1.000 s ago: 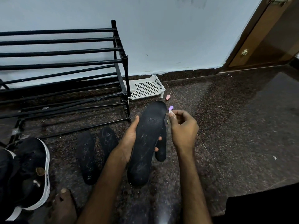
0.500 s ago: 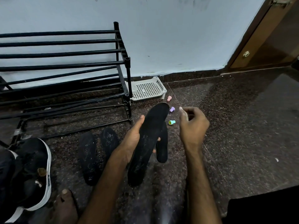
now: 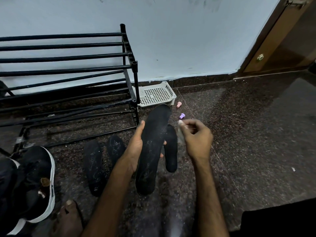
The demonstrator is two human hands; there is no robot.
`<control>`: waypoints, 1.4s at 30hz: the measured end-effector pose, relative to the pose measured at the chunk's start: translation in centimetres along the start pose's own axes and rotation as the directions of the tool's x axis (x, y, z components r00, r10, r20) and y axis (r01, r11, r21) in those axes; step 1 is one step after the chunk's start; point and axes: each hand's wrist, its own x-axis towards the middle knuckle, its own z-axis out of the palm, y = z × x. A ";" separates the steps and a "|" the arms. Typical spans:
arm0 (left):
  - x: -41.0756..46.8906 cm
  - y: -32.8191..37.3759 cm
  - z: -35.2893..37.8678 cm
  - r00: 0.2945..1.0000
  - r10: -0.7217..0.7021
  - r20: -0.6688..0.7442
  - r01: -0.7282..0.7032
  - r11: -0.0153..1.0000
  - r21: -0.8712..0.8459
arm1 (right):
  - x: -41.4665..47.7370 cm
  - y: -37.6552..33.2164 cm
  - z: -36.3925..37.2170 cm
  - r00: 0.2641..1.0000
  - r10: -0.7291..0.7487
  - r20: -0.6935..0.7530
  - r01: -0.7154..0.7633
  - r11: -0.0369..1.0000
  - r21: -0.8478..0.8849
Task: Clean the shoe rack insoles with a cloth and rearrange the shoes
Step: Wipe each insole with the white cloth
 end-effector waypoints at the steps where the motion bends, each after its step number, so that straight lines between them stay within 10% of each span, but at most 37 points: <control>1: 0.1 -0.1 -0.1 1.000 -0.006 0.004 0.006 1.000 -0.010 | -0.4 -0.8 0.7 0.993 -0.005 0.115 -0.001 0.998 0.056; 4: 0.5 -0.2 -0.4 1.000 -0.018 0.015 0.018 0.999 0.038 | -1.4 -0.8 2.5 0.959 0.018 0.283 -0.011 1.000 -0.025; 8: 0.2 -0.2 -0.2 1.000 -0.006 0.004 0.006 0.998 0.065 | -1.4 1.6 1.6 0.994 0.064 0.088 -0.034 0.948 -0.316; 12: 0.6 -0.4 -0.6 0.998 0.023 -0.054 -0.018 0.996 0.090 | -0.9 0.3 0.9 0.999 0.006 0.040 -0.002 0.996 -0.088; 16: 0.6 -0.4 -0.5 0.997 0.051 -0.063 -0.042 0.990 0.138 | -1.5 -1.1 1.9 0.918 0.083 0.387 -0.184 0.955 0.231; 22: 0.2 -0.2 0.0 0.981 0.135 -0.139 -0.096 0.961 0.258 | -1.0 1.4 1.3 0.997 0.077 -0.015 -0.079 0.963 -0.259; 28: 0.4 -0.8 0.0 0.983 0.099 -0.157 -0.049 0.955 0.291 | 0.1 -1.9 1.5 0.954 0.154 0.257 -0.251 0.878 0.407; 34: 0.3 -0.5 -0.2 0.990 0.062 -0.126 -0.032 0.973 0.230 | 0.4 0.7 2.2 0.987 0.141 -0.073 -0.150 0.978 -0.141; 42: 0.2 0.0 -1.7 0.993 0.029 -0.115 -0.021 0.997 0.070 | -2.2 3.4 3.5 0.893 0.411 0.182 -0.444 0.871 0.211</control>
